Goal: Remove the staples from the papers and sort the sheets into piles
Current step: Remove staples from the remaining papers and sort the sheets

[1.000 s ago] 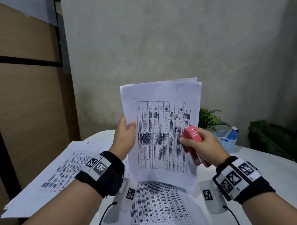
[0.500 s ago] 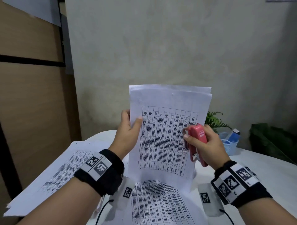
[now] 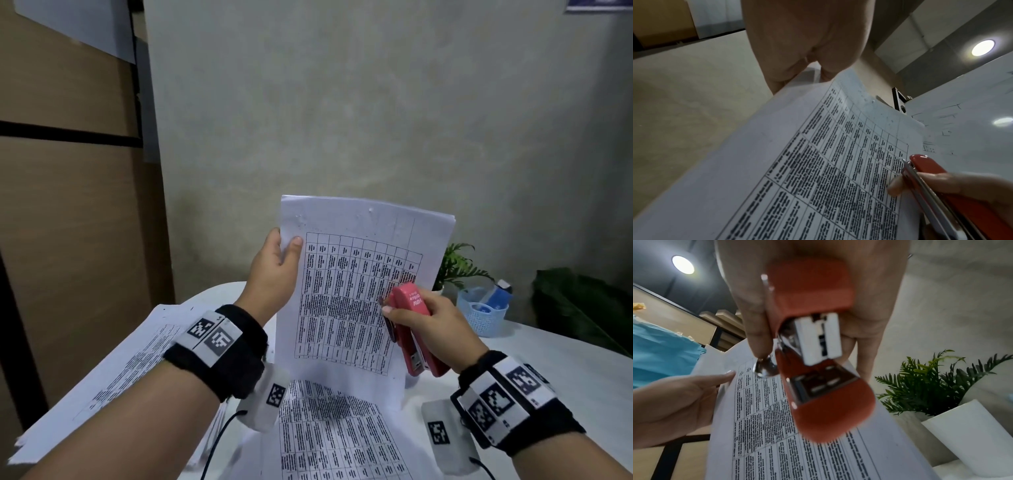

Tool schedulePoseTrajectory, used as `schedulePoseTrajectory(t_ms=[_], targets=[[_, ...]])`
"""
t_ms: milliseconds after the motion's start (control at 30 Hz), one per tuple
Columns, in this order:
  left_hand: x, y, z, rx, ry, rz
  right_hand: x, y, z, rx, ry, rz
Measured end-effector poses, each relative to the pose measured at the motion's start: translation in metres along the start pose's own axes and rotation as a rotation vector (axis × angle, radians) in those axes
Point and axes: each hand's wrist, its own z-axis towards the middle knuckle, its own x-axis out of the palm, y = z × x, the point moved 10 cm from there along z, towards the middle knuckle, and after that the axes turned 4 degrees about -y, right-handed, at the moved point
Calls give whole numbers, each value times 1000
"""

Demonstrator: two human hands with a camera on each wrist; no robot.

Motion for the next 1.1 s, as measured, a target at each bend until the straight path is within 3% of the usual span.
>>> schedulePoseTrajectory(t_ms=[100,233,300,400,500,633,833,1000,1100], targets=[[1,3,-1,-6,-9,16,-11,8,-3,-20,-80,-55],[6,2,1,7,14,24,-67,77,-23,-343,-586,-72],[8,0,3,27,21,31,-82,112,-30,-498,-702,32],[8,-5,4,39,-2,16,-79,166,-24,-684,-641,259],[9,-12,3,65,-9,-1,-59,211,-12,-838,-539,320],[6,-20,-2,134,-47,42,-31,225,15,-781,-565,145],[11,-36,-17,211,-18,3,18,213,46,-603,-395,-38],[14,-41,-23,230,19,12,25,205,51,-539,-405,47],[24,-35,-30,212,133,139,20,204,49,-539,-440,128]])
